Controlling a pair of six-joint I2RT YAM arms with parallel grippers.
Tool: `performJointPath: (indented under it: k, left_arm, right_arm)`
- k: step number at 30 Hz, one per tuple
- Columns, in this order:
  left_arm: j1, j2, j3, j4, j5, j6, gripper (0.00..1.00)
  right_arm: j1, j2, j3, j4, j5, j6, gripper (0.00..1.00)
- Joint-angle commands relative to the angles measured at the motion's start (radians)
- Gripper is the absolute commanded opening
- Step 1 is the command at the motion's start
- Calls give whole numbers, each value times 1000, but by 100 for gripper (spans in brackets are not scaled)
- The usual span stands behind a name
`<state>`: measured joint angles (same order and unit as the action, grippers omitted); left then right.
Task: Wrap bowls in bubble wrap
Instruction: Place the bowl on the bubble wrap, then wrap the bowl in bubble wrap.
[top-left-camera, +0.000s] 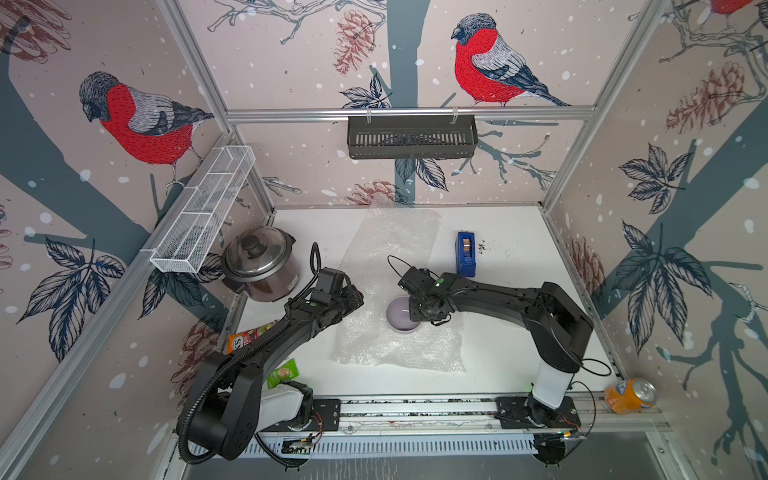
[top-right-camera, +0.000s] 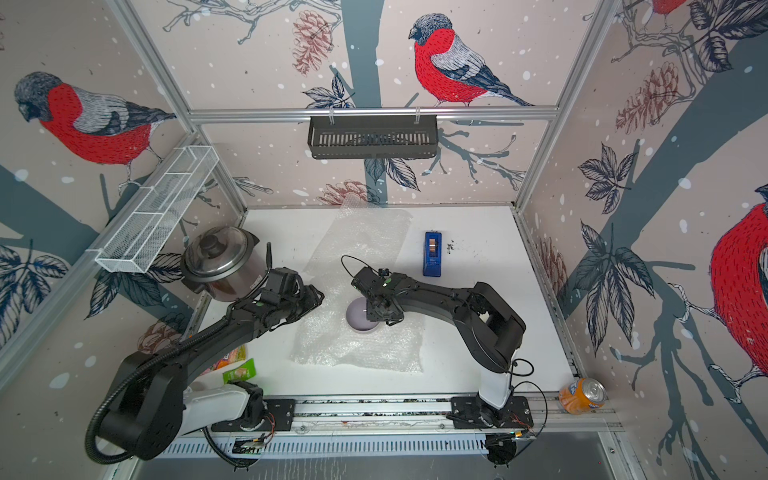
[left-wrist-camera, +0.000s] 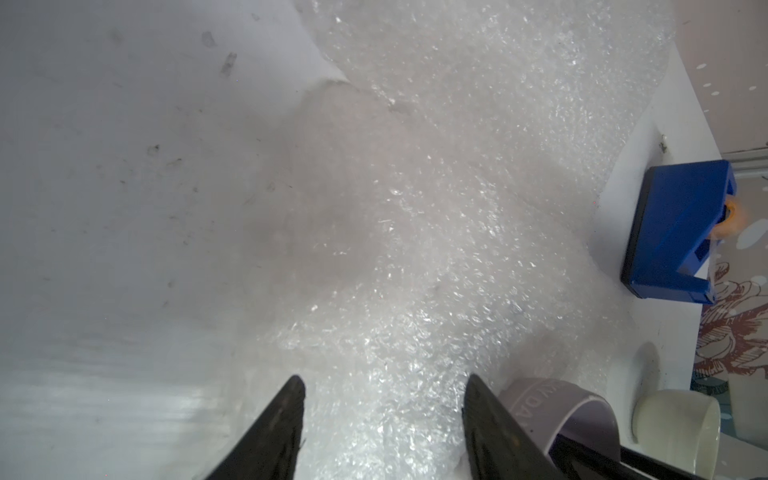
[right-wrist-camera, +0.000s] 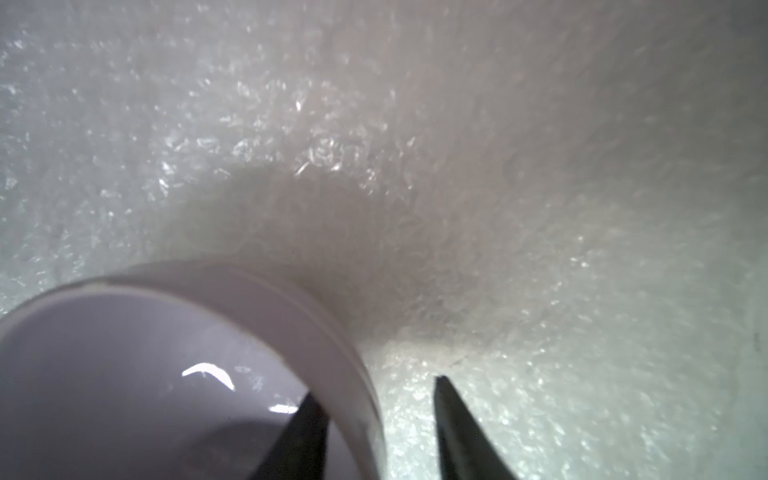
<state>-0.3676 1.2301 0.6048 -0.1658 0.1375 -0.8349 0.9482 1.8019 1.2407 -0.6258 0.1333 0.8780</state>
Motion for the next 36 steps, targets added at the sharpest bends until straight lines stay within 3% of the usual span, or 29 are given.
performJointPath:
  k: [1, 6, 13, 17, 21, 26, 33, 36]
  left_arm:
    - [-44, -6, 17, 31, 38, 17, 59]
    - [-134, 11, 20, 91, 76, 8, 56]
    - [-143, 18, 20, 87, 99, 30, 56]
    - [-155, 27, 16, 118, 147, 31, 51]
    - [-188, 61, 17, 146, 166, 34, 47]
    - [-200, 99, 13, 158, 174, 30, 45]
    - [-199, 110, 18, 167, 177, 32, 44]
    - [-205, 125, 18, 175, 180, 32, 44]
  right_arm:
    - [27, -55, 16, -60, 50, 1, 100]
    - [74, -235, -158, -88, 90, 105, 100]
    - [86, -505, -552, 6, -4, 257, 90]
    - [86, -583, -682, 107, -81, 274, 84]
    - [96, -580, -723, 140, -113, 285, 61]
    - [110, -596, -738, 162, -129, 286, 52]
    - [122, -678, -697, 149, -117, 264, 7]
    - [123, -722, -640, 119, -96, 244, 2]
